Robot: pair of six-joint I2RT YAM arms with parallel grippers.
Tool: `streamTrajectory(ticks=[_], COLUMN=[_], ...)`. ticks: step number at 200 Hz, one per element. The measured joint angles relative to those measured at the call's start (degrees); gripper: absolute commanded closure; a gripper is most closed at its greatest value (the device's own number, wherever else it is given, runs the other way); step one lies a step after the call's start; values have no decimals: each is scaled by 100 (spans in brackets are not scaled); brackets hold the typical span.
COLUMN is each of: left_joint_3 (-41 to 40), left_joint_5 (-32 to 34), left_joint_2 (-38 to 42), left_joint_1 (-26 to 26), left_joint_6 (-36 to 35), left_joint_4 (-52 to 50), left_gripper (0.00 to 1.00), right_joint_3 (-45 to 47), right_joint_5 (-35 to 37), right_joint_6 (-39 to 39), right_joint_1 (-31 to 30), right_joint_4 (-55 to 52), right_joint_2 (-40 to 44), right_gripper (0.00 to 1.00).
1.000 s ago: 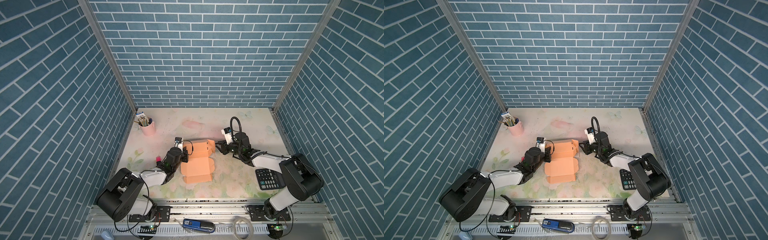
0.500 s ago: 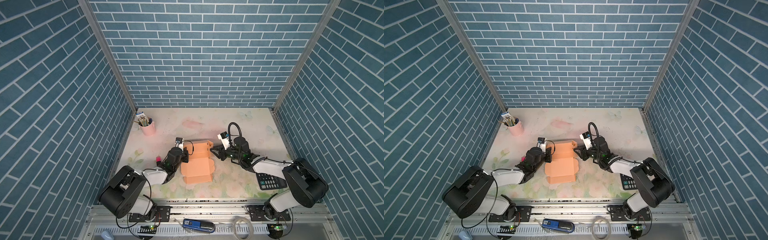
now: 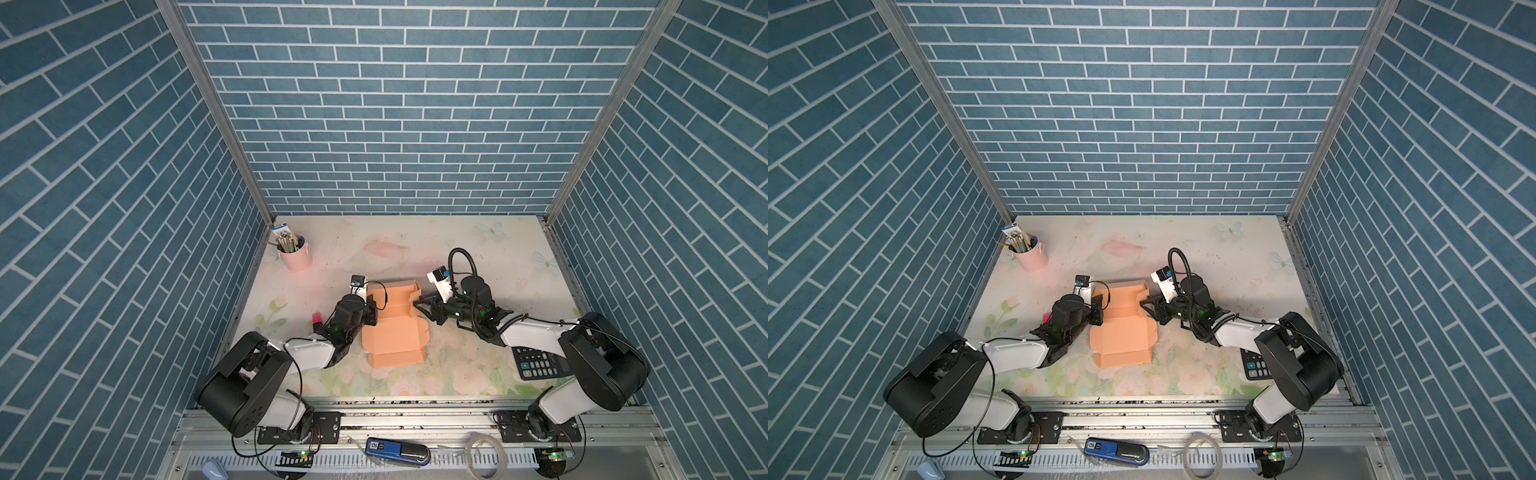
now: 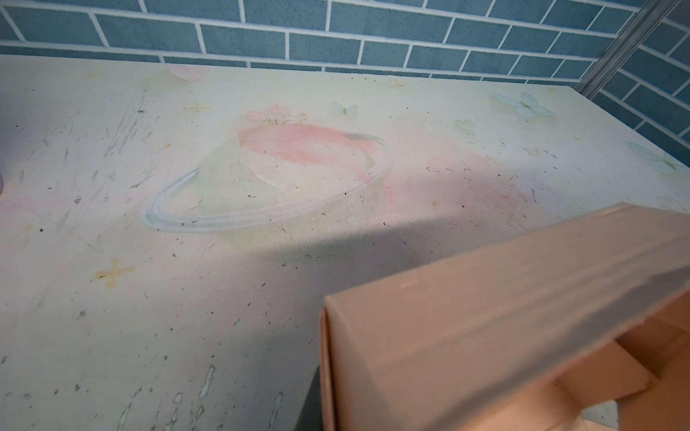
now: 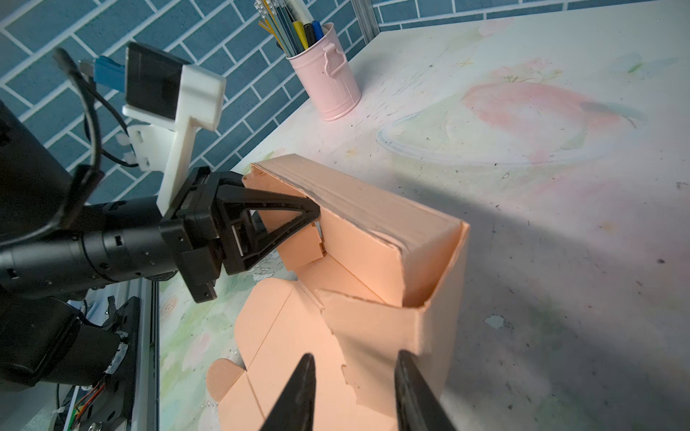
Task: Assemble paper box
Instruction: Fold the bottom flaps of a flat cardboard box at the center of the table.
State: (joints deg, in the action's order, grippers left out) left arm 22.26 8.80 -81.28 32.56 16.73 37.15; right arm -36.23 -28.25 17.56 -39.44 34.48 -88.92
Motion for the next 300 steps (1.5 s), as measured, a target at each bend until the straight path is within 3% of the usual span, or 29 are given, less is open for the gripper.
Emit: streamTrajectory(ticks=[87,136,176,214,300], left_joint_3=[0,0,35,90,103], left_joint_5=[28,46,17,-52,-225], left_joint_2=[0,0,-42,-52,-52], left_joint_1=[0,11,11,11,11], left_joint_6=[42,42,44,42,33], left_joint_4=[-2,2,4,7,2], left_gripper=[88,88,88,88,88], right_joint_3=[-356,85,516,734,199], right_joint_5=[323,929,1001,730,-354], right_joint_6=[-205,-487,-516,-496,-472], right_joint_1=[-306,-262,361,833,920], right_joint_4=[-175,-640,-570,-503,140], right_joint_2=[-205,1128,1620,1305,-166], right_gripper=[65,65,64,64,60])
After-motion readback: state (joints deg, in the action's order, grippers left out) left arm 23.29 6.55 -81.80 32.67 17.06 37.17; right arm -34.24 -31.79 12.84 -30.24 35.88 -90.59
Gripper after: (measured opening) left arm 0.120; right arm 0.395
